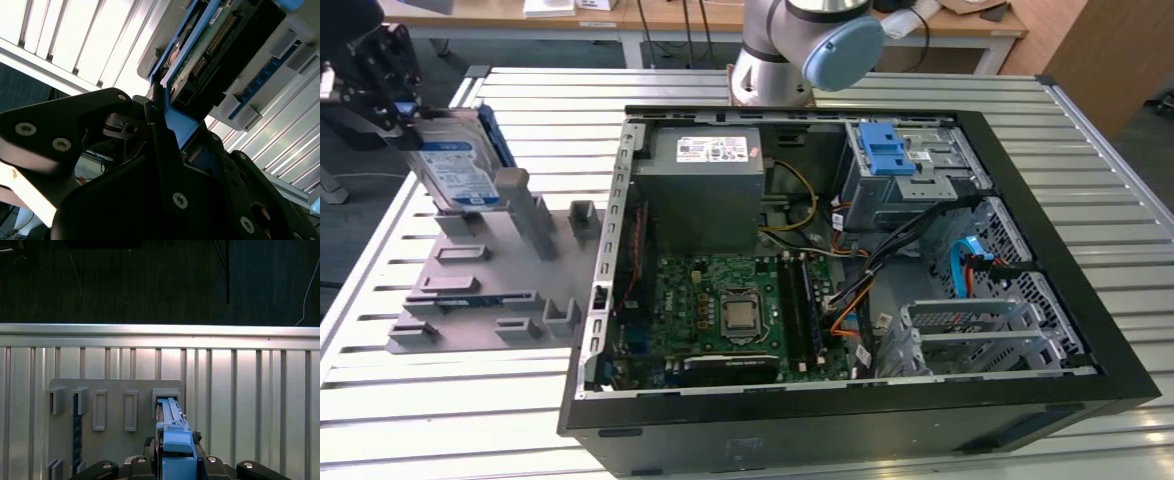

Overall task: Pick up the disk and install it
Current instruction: 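Pick up the disk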

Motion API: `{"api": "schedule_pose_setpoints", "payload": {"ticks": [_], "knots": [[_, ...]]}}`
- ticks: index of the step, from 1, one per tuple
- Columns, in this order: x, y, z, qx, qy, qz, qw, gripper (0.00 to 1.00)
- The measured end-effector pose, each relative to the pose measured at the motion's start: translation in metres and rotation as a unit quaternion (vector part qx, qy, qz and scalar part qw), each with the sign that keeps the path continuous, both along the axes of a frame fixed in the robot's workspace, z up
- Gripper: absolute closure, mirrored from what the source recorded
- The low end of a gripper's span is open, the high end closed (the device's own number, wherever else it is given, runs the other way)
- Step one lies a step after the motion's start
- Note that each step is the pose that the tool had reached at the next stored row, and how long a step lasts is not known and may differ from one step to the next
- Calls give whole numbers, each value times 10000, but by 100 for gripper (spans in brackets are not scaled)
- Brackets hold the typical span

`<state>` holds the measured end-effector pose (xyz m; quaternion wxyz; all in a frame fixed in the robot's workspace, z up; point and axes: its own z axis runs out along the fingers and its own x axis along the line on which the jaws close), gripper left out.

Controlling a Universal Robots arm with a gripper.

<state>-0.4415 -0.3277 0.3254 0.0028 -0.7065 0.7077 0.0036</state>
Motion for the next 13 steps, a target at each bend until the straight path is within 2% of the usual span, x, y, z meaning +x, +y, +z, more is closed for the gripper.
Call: {"api": "schedule_pose_setpoints", "payload": {"ticks": [13], "knots": [[0, 0, 53, 0, 0, 0, 10000, 64]]}}
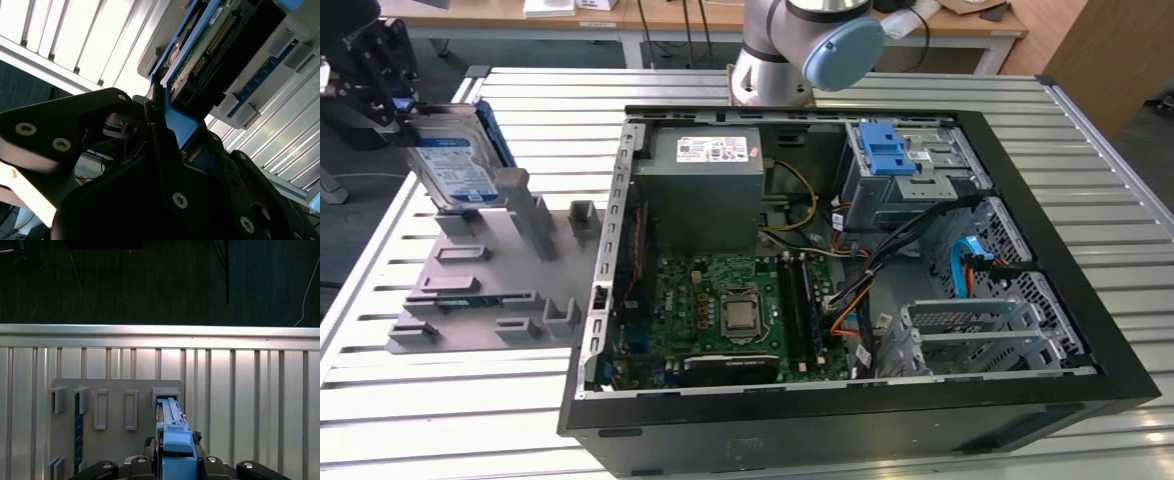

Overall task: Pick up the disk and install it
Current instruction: 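Pick up the disk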

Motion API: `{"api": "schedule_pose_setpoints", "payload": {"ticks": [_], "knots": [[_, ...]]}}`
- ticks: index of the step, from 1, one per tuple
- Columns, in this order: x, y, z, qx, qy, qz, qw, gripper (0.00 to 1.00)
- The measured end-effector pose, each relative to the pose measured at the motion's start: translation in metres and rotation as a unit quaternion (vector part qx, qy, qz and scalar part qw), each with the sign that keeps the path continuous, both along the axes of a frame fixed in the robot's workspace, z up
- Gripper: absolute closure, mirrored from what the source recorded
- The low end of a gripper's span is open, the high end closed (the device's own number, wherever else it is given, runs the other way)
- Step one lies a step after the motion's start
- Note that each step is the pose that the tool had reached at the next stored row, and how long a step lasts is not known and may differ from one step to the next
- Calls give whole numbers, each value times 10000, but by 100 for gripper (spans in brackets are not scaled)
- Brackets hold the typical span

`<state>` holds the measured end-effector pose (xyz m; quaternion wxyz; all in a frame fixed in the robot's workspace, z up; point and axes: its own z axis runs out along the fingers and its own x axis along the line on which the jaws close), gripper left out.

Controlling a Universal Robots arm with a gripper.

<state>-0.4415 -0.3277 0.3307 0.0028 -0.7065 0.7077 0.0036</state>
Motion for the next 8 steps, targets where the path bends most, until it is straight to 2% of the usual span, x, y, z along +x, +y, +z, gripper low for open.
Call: {"api": "schedule_pose_setpoints", "payload": {"ticks": [8], "knots": [[0, 0, 31, 0, 0, 0, 10000, 64]]}}
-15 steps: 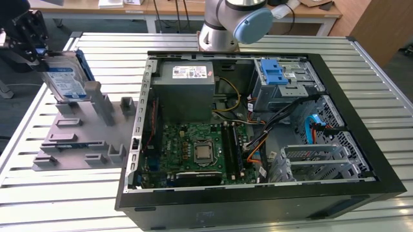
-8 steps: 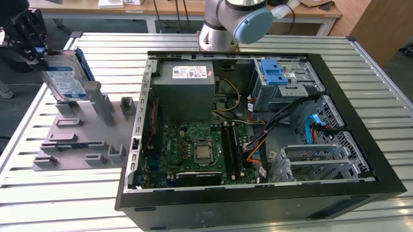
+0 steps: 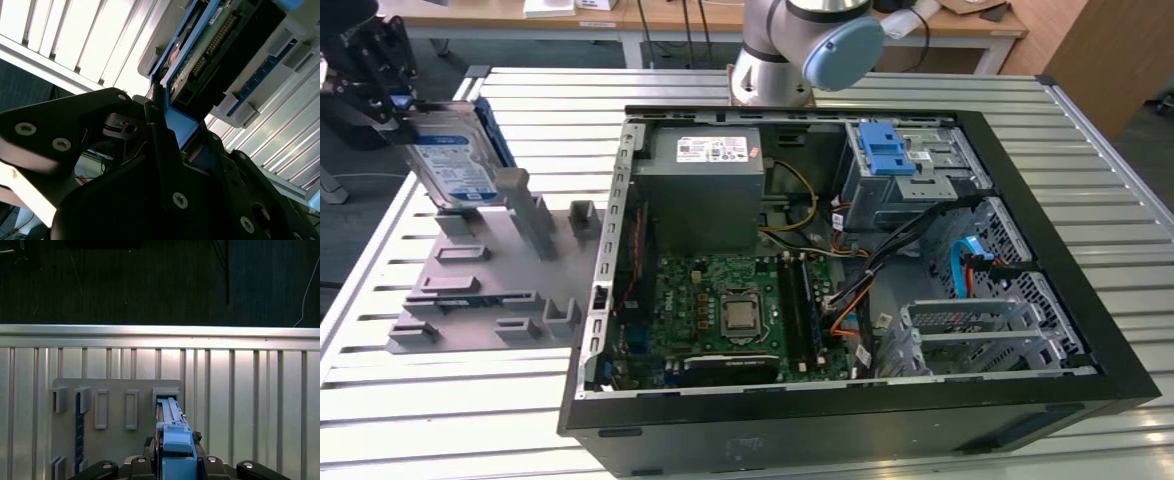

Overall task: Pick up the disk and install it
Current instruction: 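Pick up the disk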

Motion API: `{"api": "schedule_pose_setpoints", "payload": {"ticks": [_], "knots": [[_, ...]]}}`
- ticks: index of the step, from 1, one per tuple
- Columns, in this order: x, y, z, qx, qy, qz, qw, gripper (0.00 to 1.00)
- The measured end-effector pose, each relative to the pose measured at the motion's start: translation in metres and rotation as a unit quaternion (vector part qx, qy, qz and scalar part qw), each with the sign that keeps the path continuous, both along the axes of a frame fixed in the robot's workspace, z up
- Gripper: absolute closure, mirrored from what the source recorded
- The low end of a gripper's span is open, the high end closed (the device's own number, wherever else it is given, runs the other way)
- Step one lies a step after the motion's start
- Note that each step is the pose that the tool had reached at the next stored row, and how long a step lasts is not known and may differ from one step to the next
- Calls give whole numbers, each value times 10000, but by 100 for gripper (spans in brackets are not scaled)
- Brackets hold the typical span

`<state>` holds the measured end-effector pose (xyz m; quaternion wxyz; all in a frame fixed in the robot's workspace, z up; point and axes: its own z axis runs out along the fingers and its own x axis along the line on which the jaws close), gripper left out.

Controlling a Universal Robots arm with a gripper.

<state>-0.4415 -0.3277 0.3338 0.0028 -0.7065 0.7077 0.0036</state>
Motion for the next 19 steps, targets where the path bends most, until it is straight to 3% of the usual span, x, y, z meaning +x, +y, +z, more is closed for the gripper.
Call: {"api": "schedule_pose_setpoints", "payload": {"ticks": [19], "knots": [[0, 0, 81, 0, 0, 0, 10000, 64]]}}
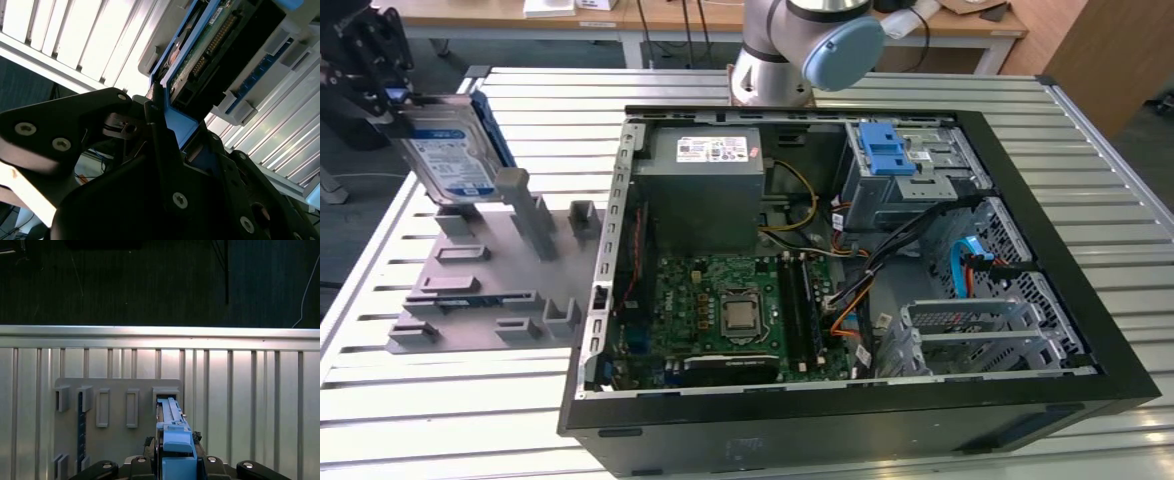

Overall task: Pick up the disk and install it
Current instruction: 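Pick up the disk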

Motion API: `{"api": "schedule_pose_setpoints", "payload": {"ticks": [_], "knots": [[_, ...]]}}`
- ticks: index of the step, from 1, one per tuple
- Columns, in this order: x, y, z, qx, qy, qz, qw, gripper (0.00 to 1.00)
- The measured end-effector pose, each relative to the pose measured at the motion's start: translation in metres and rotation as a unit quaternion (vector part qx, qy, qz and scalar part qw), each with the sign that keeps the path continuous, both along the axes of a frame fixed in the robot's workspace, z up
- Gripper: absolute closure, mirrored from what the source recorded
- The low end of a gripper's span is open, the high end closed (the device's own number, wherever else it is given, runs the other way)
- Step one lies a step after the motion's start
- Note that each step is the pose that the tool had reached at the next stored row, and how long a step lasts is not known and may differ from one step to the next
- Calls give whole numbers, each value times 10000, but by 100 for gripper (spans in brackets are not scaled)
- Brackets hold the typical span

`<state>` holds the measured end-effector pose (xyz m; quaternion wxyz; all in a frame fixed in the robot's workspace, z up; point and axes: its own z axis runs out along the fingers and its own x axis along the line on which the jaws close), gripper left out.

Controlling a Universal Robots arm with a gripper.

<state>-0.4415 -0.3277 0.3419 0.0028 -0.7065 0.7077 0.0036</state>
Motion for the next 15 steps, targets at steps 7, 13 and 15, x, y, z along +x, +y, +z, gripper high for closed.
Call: {"api": "schedule_pose_setpoints", "payload": {"ticks": [7, 13, 15], "knots": [[0, 0, 29, 0, 0, 0, 10000, 64], [0, 0, 59, 0, 0, 0, 10000, 64], [0, 0, 68, 0, 0, 0, 10000, 64]]}}
